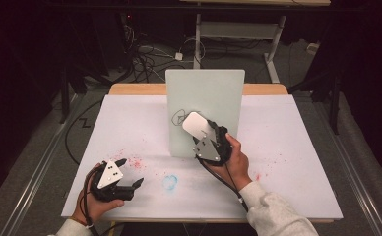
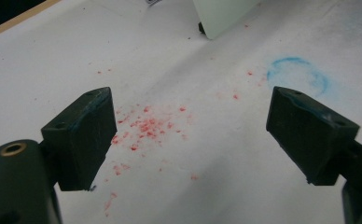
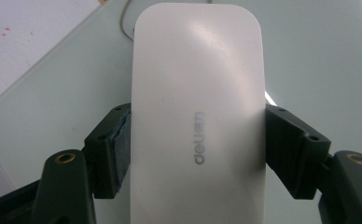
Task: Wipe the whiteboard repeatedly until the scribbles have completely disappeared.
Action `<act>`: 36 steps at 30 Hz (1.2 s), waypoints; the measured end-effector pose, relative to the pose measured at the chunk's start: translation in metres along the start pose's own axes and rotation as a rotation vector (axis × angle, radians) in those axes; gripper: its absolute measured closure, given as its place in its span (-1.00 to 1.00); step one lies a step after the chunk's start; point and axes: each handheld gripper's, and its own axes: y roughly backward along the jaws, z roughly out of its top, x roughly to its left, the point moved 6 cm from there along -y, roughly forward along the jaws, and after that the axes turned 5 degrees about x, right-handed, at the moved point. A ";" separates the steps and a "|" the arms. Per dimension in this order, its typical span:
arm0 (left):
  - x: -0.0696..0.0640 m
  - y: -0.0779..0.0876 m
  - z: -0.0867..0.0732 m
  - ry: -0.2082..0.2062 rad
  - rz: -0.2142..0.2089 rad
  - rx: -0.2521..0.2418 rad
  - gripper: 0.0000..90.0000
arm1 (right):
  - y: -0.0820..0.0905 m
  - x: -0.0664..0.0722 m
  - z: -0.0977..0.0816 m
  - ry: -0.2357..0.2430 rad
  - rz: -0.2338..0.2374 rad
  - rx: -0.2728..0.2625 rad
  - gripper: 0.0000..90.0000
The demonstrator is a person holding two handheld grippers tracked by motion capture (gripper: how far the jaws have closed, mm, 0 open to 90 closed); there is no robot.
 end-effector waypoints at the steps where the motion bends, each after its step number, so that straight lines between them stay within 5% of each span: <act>1: 0.000 0.000 0.000 0.001 -0.001 -0.002 -0.66 | -0.001 0.002 0.004 0.020 0.005 -0.003 -0.31; 5: 0.002 0.003 -0.001 -0.001 -0.002 -0.003 -0.66 | -0.006 0.018 0.017 0.015 0.051 0.004 -0.31; 8: 0.002 0.006 -0.002 0.000 -0.003 -0.012 -0.66 | -0.009 0.035 0.022 0.075 0.044 0.017 -0.31; 10: 0.004 0.008 -0.003 -0.004 0.000 -0.012 -0.66 | -0.010 0.031 0.026 0.081 0.051 0.022 -0.31; 14: 0.009 0.015 -0.007 0.002 0.005 -0.021 -0.66 | -0.009 0.002 0.036 0.013 -0.002 0.001 -0.31; 17: 0.011 0.019 -0.009 -0.002 0.012 -0.033 -0.66 | -0.009 -0.007 0.039 -0.025 -0.019 -0.001 -0.31; 19: 0.013 0.021 -0.013 0.000 0.018 -0.036 -0.65 | -0.010 -0.003 0.038 -0.007 -0.042 0.005 -0.31; 24: 0.016 0.028 -0.017 0.020 0.028 -0.063 -0.65 | -0.011 0.033 0.029 0.077 0.041 0.035 -0.31; 27: 0.014 0.031 -0.011 0.010 0.044 -0.089 -0.65 | -0.011 0.041 0.025 0.099 0.043 0.048 -0.31; 30: 0.009 0.029 -0.011 -0.002 0.043 -0.080 -0.65 | -0.009 0.030 0.027 0.064 0.032 0.049 -0.31; 36: 0.006 0.026 -0.012 -0.006 0.052 -0.065 -0.64 | -0.005 -0.022 0.032 -0.052 -0.047 0.025 -0.31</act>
